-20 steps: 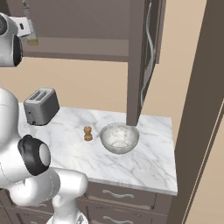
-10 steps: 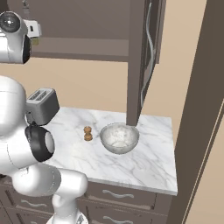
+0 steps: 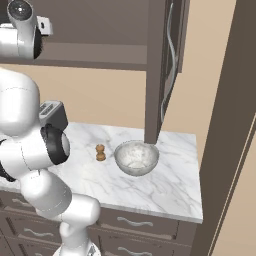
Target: Retrieve the bottle and the shaker from the cabinet and place them next to the mixing bowl on the counter. Then add garlic from the fridge to the mixing bowl.
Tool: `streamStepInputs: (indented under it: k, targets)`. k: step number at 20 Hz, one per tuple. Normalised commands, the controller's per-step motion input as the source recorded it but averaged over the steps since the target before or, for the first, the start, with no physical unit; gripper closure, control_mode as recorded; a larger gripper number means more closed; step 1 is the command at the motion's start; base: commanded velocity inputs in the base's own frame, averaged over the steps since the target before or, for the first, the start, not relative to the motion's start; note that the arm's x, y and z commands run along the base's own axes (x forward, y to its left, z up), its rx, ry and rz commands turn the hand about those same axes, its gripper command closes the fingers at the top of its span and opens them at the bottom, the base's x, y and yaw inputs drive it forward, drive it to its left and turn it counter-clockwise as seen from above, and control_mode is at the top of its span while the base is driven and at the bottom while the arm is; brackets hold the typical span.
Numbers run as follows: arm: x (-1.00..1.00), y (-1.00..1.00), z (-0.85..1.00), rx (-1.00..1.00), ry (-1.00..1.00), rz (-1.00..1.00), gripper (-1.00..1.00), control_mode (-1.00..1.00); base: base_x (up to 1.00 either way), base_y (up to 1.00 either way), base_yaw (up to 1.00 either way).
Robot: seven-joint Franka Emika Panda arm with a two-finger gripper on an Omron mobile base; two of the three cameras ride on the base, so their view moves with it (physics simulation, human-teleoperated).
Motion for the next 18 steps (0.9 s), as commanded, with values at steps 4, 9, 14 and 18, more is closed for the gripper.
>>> streamStepInputs:
  k: [4, 9, 14, 18]
  targets:
    - [0.23, 0.2, -0.01, 0.0, -0.02, 0.04, -1.0, -1.0, 0.0, 0.0, 0.0]
    - [0.18, 0.18, -0.02, 0.0, -0.06, 0.03, -1.0, -1.0, 0.0, 0.0, 0.0]
    - [0.22, 0.08, 0.0, 0.0, -0.09, 0.0, -1.0, -1.0, 0.0, 0.0, 0.0]
    - [0.36, 0.01, 0.0, 0.0, -0.03, 0.0, -1.0, -1.0, 0.0, 0.0, 0.0]
